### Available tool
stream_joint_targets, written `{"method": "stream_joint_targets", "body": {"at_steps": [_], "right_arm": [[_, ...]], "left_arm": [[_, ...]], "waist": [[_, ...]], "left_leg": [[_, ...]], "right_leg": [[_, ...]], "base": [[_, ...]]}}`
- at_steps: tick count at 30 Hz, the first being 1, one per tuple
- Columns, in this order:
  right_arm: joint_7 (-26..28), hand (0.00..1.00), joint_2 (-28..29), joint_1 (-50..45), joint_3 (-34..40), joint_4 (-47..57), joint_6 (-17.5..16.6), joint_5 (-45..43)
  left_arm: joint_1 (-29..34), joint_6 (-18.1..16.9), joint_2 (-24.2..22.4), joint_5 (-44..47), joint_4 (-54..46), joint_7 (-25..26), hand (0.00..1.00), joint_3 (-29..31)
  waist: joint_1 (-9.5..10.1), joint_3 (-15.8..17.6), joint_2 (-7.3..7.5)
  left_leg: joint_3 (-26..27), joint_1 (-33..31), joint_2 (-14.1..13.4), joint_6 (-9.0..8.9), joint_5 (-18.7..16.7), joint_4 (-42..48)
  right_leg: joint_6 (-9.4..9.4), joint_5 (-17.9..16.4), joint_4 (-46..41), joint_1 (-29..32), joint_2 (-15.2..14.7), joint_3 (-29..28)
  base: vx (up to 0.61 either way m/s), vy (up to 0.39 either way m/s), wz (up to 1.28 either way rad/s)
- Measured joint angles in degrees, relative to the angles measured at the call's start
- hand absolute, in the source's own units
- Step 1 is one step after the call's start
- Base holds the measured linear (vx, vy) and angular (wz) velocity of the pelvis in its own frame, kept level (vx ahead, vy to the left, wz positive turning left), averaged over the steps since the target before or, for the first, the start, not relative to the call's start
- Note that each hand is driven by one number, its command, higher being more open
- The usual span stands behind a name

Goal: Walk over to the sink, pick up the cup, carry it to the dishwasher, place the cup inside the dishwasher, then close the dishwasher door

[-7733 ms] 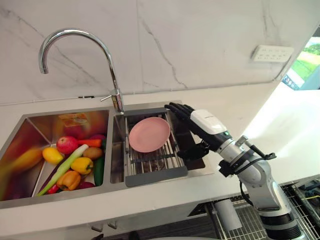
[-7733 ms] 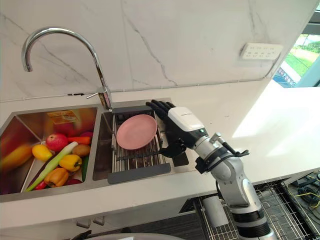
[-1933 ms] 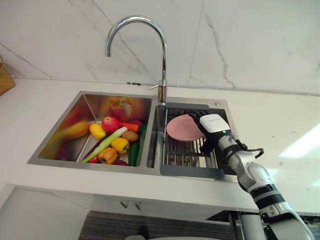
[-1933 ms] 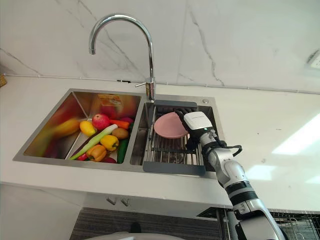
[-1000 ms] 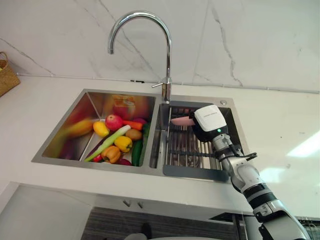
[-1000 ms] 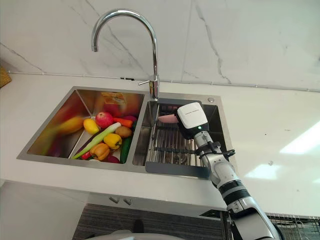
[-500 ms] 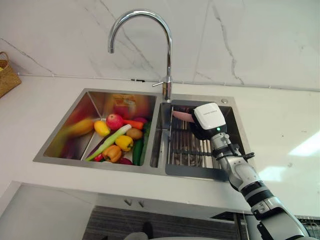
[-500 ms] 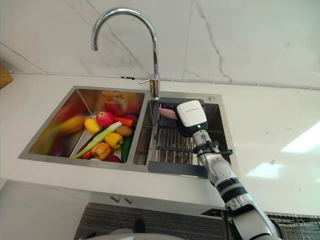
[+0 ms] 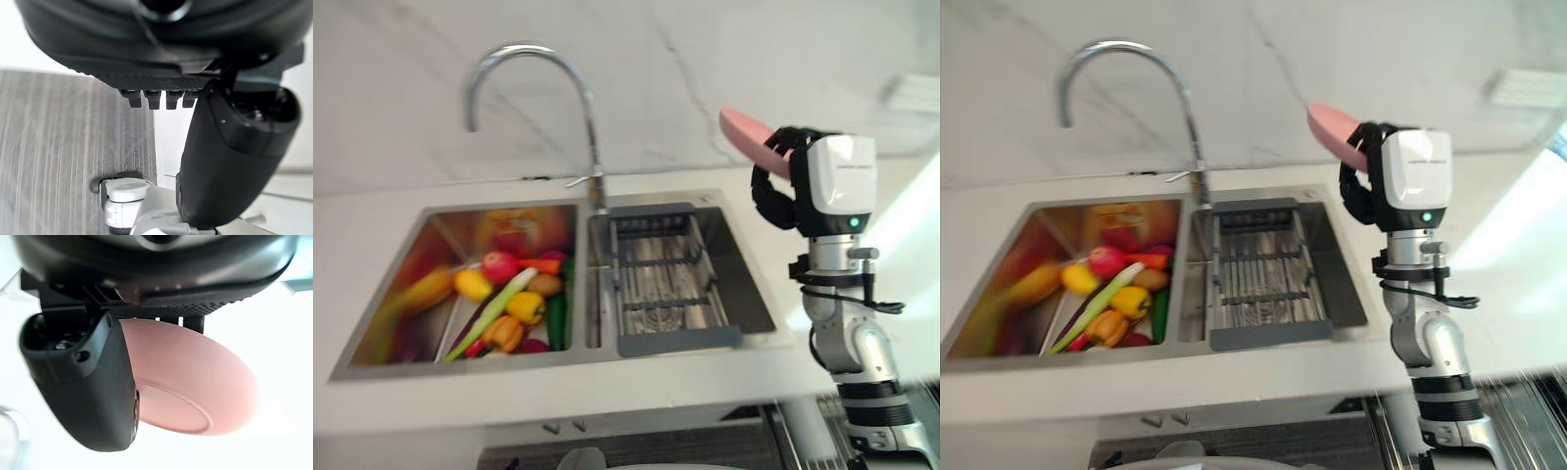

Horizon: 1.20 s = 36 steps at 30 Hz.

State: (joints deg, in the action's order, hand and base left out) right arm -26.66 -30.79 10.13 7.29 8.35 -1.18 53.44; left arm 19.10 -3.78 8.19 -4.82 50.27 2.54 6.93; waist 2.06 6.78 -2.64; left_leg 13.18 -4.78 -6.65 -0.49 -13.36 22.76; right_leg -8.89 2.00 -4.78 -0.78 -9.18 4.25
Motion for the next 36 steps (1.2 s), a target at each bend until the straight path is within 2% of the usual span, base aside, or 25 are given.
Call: {"method": "stream_joint_targets", "body": {"at_steps": [1,2,3,4,5,6,7,9,10,11,13,14,15,16,17,21,23,26,28,30,32,36], "right_arm": [[0.0,0.00,0.2,-0.8,1.5,-1.2,0.6,-0.5],[-0.1,0.00,1.0,-1.6,3.1,-2.7,1.1,-0.5],[-0.1,0.00,1.4,-1.9,3.2,-3.2,1.8,-0.4],[-0.1,0.00,1.4,-2.1,3.2,-3.4,1.7,-0.3],[-0.2,0.00,1.4,-2.2,3.2,-3.6,1.5,0.0],[-0.3,0.00,1.3,-2.2,3.2,-3.6,1.4,0.1],[-1.0,0.00,1.0,-2.2,3.2,-3.6,1.2,0.2],[-1.9,0.00,-0.2,-2.2,3.2,-3.7,0.6,0.2],[-2.2,0.00,-0.8,-1.9,3.2,-3.8,0.0,0.2],[-2.2,0.00,-1.2,-1.1,3.0,-5.3,-0.7,0.2],[-1.9,0.00,-1.0,-1.0,2.1,-7.3,-1.2,0.2],[-1.7,0.00,-0.7,-1.3,2.1,-7.3,-1.3,0.2],[-1.6,0.00,-0.6,-1.3,2.1,-7.3,-1.3,0.1],[-0.8,0.00,-0.4,-1.3,2.1,-7.3,-1.3,0.1],[0.4,0.00,0.0,-1.4,2.1,-7.3,-1.4,0.1],[2.9,0.00,3.4,-2.5,3.0,-7.3,-0.9,0.2],[3.0,0.00,6.3,-2.4,2.9,-8.1,-0.9,0.2],[2.8,0.00,6.8,-1.1,1.6,-11.4,-0.6,0.2],[1.8,0.00,6.7,2.8,0.1,-14.6,0.4,0.2],[-1.8,0.00,6.6,7.2,-0.1,-16.3,2.0,-0.1],[-5.7,0.00,5.4,13.4,-0.1,-18.7,4.5,-1.7],[-10.0,0.00,1.9,20.8,-0.5,-23.0,8.5,-5.6]], "left_arm": [[-0.1,-0.1,0.5,-1.0,-0.8,-0.2,1.00,-0.2],[-0.3,0.3,0.3,-1.2,-0.9,-0.3,1.00,-0.4],[-0.1,0.5,0.1,-1.3,-0.3,-0.4,1.00,-0.1],[0.2,0.8,0.1,-0.9,-0.3,-0.4,1.00,-0.1],[0.6,2.2,0.0,0.5,-0.3,-0.4,1.00,0.0],[0.6,2.5,0.0,0.8,-0.2,-0.4,1.00,0.0],[0.6,2.9,0.0,1.9,-0.1,-0.4,1.00,0.0],[0.5,3.2,0.1,4.3,-0.1,-0.2,1.00,0.3],[-0.1,3.2,0.7,5.9,-0.1,0.2,1.00,0.5],[-1.2,3.6,0.9,7.0,0.1,0.9,1.00,1.7],[-1.3,3.9,0.6,8.2,0.3,1.4,1.00,2.7],[-1.5,4.2,0.9,8.3,0.3,1.9,1.00,2.8],[-1.6,4.2,1.1,8.2,0.3,2.2,1.00,2.7],[-2.1,4.2,1.2,8.1,0.1,2.7,1.00,2.8],[-2.2,4.1,1.6,8.0,-0.3,3.3,1.00,2.9],[-3.5,2.4,2.1,5.9,-1.0,4.0,1.00,4.5],[-4.7,1.2,2.4,6.0,-0.8,5.1,1.00,4.5],[-6.1,-0.3,2.4,5.9,-0.6,5.6,1.00,4.5],[-8.6,-1.4,2.2,5.9,-0.7,5.9,1.00,4.2],[-11.0,-1.9,2.2,5.8,-0.7,6.0,1.00,3.9],[-14.3,-2.6,2.3,5.2,-1.1,6.6,1.00,2.6],[-17.9,-4.5,1.9,4.7,-3.3,7.4,1.00,-1.5]], "waist": [[-0.10,0.2,0.12],[-0.05,0.7,-0.28],[-0.22,1.8,-0.70],[-0.40,2.1,-0.83],[-0.47,2.2,-0.85],[-0.47,2.2,-0.83],[-0.45,2.1,-0.66],[-0.26,1.6,-0.01],[0.16,1.4,0.83],[0.85,1.3,0.75],[2.27,1.2,0.99],[2.29,1.0,1.26],[2.27,1.1,1.30],[2.39,1.1,1.61],[2.70,1.2,2.24],[3.31,1.9,3.57],[3.49,2.9,5.11],[3.86,3.7,6.19],[4.24,6.1,6.14],[4.21,8.4,5.66],[3.96,12.2,5.16],[3.99,15.0,3.77]], "left_leg": [[2.5,-0.3,-0.5,0.36,-0.4,0.1],[6.7,0.4,-1.7,2.00,-0.6,-0.8],[10.3,1.9,-2.3,2.61,-0.3,-1.9],[11.9,2.8,-2.4,2.78,-0.1,-2.7],[16.1,4.3,-2.7,3.00,0.6,-4.5],[16.8,4.4,-2.8,3.00,0.7,-4.7],[18.9,4.2,-3.5,2.97,0.8,-4.7],[21.5,2.3,-4.8,2.70,0.7,-3.4],[22.9,0.1,-6.0,2.41,0.5,-1.2],[22.4,-1.7,-8.0,1.61,1.3,1.1],[21.0,-1.8,-10.4,1.56,1.5,2.4],[20.2,-2.4,-11.5,1.55,1.5,3.2],[20.1,-2.6,-12.0,1.48,1.5,3.5],[19.9,-2.9,-12.6,0.97,1.8,3.8],[18.8,-3.7,-13.1,0.39,2.1,4.1],[15.3,-7.1,-14.1,-1.27,3.1,4.7],[14.0,-7.9,-12.3,-3.46,5.2,0.9],[13.5,-9.7,-10.4,-2.77,7.7,-1.6],[13.1,-11.9,-9.1,-2.10,9.4,-2.9],[12.7,-14.9,-8.1,-1.40,11.7,-4.8],[12.6,-16.1,-6.2,-0.45,14.6,-8.9],[12.7,-17.8,-3.5,0.96,17.9,-14.0]], "right_leg": [[-0.13,1.3,-0.9,2.2,0.0,-0.1],[1.94,3.0,-0.2,3.3,0.1,2.6],[6.10,-0.3,-7.4,4.6,-1.1,9.8],[8.03,-2.9,-12.0,5.1,-2.3,13.1],[10.24,-7.2,-21.6,5.1,-5.2,19.9],[10.59,-7.8,-23.2,4.9,-5.8,21.1],[11.79,-9.4,-27.7,3.6,-7.6,24.5],[12.52,-9.3,-30.1,1.9,-9.3,27.5],[11.58,-7.7,-26.2,1.0,-9.1,27.8],[11.49,-8.0,-21.3,0.8,-6.2,28.8],[11.07,-7.8,-13.6,-2.3,-2.3,29.1],[10.28,-7.3,-9.5,-3.7,-0.2,28.5],[9.62,-6.9,-7.7,-4.1,0.6,28.2],[7.86,-5.8,-4.5,-4.9,2.1,27.5],[7.05,-5.2,-1.9,-5.4,3.3,27.2],[6.54,-4.9,1.6,-4.7,5.4,27.4],[6.22,-4.7,2.8,-3.5,5.3,27.6],[5.15,-4.0,4.2,-1.7,4.6,27.8],[4.98,-3.9,4.5,0.6,4.0,27.9],[4.82,-3.0,4.9,3.9,3.7,28.0],[5.05,-1.1,5.5,6.6,3.1,28.0],[4.99,1.2,6.1,10.2,1.8,28.0]], "base": [[-0.21,0.184,-1.65],[-0.24,0.191,-1.66],[-0.21,0.155,-1.51],[-0.18,0.196,-1.60],[-0.11,0.132,-1.12],[-0.10,0.123,-1.29],[-0.05,0.034,-0.87],[-0.05,-0.015,-0.98],[-0.03,-0.172,-0.97],[-0.03,-0.211,-0.96],[-0.04,-0.197,-0.87],[-0.05,-0.205,-0.54],[-0.06,-0.227,-0.31],[-0.04,-0.170,-0.28],[-0.06,-0.158,-0.25],[-0.09,-0.120,-0.02],[-0.08,-0.015,0.16],[-0.09,0.036,0.20],[-0.13,0.084,0.14],[-0.14,0.098,0.07],[-0.13,0.133,0.07],[-0.10,0.148,0.04]]}}
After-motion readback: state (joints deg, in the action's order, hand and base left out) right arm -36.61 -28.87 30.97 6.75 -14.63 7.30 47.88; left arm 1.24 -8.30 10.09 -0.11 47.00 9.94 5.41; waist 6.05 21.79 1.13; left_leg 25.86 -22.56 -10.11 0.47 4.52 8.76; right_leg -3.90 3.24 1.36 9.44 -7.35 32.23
